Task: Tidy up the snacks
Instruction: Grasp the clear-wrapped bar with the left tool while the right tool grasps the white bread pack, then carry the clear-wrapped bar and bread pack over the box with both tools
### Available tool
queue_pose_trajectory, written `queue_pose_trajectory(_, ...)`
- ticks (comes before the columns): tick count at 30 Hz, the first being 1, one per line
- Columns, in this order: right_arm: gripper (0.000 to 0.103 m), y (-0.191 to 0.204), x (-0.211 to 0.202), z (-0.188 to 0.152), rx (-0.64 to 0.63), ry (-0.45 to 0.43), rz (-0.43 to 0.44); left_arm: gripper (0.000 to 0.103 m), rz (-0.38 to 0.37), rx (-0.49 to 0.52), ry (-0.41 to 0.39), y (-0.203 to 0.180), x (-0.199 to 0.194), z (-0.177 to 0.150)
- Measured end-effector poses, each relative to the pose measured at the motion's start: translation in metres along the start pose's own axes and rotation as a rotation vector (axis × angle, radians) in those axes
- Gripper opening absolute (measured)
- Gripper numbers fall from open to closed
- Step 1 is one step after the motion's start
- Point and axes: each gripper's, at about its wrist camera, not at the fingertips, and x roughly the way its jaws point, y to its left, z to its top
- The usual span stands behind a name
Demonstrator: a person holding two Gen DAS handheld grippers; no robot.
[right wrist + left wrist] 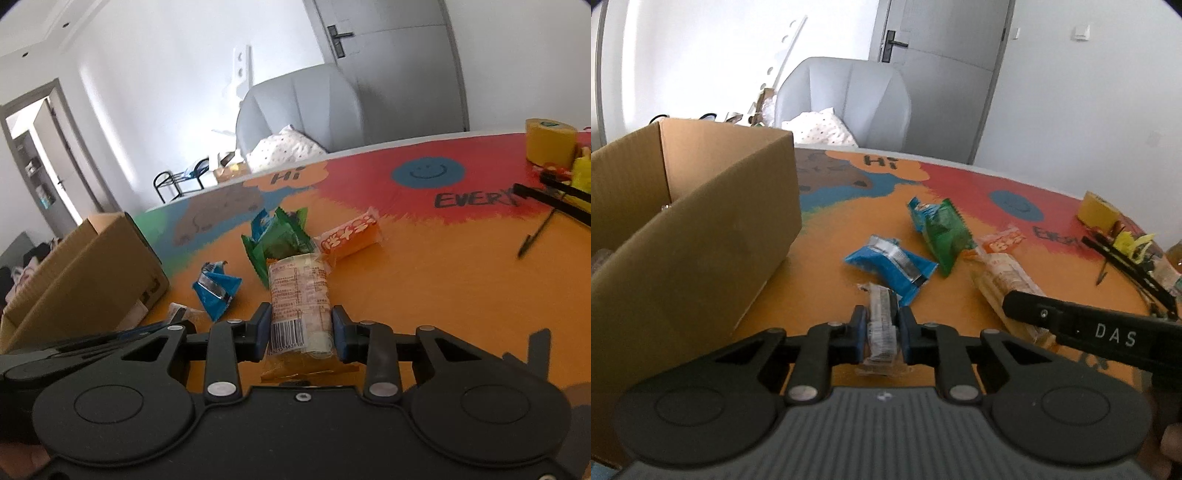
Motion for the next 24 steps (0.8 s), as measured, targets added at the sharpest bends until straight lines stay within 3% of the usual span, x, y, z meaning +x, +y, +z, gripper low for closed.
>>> queue_pose_trajectory(10,0.033,0.022,-0.022,0.002,-0.006,-0.053,0.007,0.017,-0.046,0.007,-0.069,0.003,-0.034,0.012)
queue_pose_trajectory(24,0.033,0.052,-0.040,0.015,-0.012,-0.132,0.032,0.017,-0.055,0.005,-0.149,0.017,-0.072,0.031)
